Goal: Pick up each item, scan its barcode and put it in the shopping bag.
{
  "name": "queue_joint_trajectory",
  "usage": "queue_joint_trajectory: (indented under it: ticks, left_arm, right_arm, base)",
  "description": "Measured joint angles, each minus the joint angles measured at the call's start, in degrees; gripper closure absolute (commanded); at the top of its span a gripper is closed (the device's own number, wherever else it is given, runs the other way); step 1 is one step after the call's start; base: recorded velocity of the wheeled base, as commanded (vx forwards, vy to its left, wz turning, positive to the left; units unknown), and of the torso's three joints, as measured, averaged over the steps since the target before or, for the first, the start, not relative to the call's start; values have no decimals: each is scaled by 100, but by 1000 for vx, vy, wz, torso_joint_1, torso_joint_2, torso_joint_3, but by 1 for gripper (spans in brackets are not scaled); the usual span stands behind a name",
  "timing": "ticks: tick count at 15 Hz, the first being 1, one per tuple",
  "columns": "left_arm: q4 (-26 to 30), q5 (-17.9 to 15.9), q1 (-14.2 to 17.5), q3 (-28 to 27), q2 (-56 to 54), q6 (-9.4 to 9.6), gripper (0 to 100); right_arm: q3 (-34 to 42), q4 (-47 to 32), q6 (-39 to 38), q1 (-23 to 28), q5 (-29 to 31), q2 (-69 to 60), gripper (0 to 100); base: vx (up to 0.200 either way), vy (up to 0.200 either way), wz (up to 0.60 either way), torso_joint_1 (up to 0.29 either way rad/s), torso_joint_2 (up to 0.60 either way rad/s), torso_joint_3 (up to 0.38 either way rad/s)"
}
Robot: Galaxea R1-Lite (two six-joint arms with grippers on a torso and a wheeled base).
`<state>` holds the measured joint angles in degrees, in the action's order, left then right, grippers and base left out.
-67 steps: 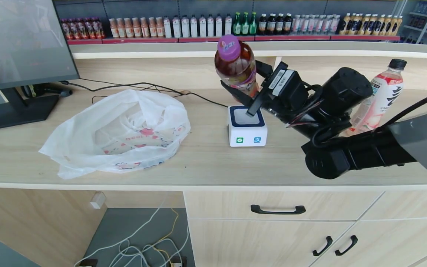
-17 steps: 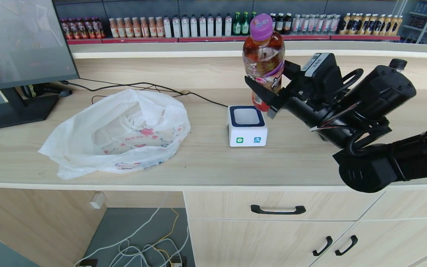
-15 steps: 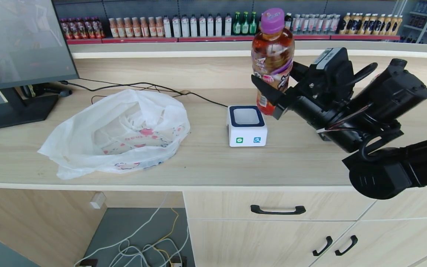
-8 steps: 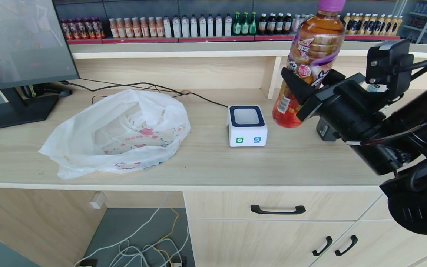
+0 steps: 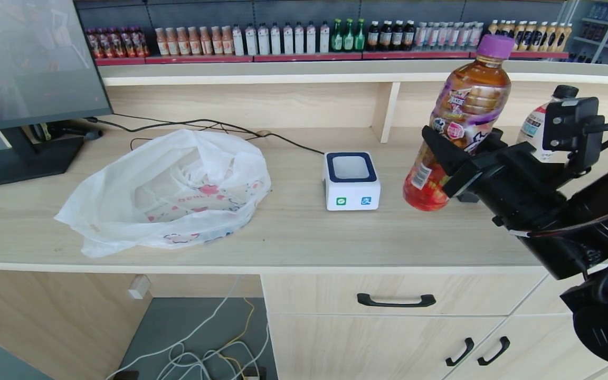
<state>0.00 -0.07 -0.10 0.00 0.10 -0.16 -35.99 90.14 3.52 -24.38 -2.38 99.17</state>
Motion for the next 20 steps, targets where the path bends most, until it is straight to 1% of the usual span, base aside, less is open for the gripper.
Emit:
queue_joint_trajectory:
  ticks: [4, 14, 20]
  left_arm:
    - [0, 0, -1, 0, 1, 0, 0]
    - [0, 2, 0, 0, 1, -5, 0]
    - [0, 2, 0, 0, 1, -9, 0]
  right_arm:
    - [-138, 18, 27, 33, -24, 118, 100]
    - [-98, -17, -22, 22, -24, 184, 100]
    - [-249, -20, -88, 5, -11, 122, 100]
  base:
    - [0, 200, 0, 4, 2, 1]
    - [0, 200, 0, 1, 3, 1]
    - [0, 200, 0, 3, 3, 2]
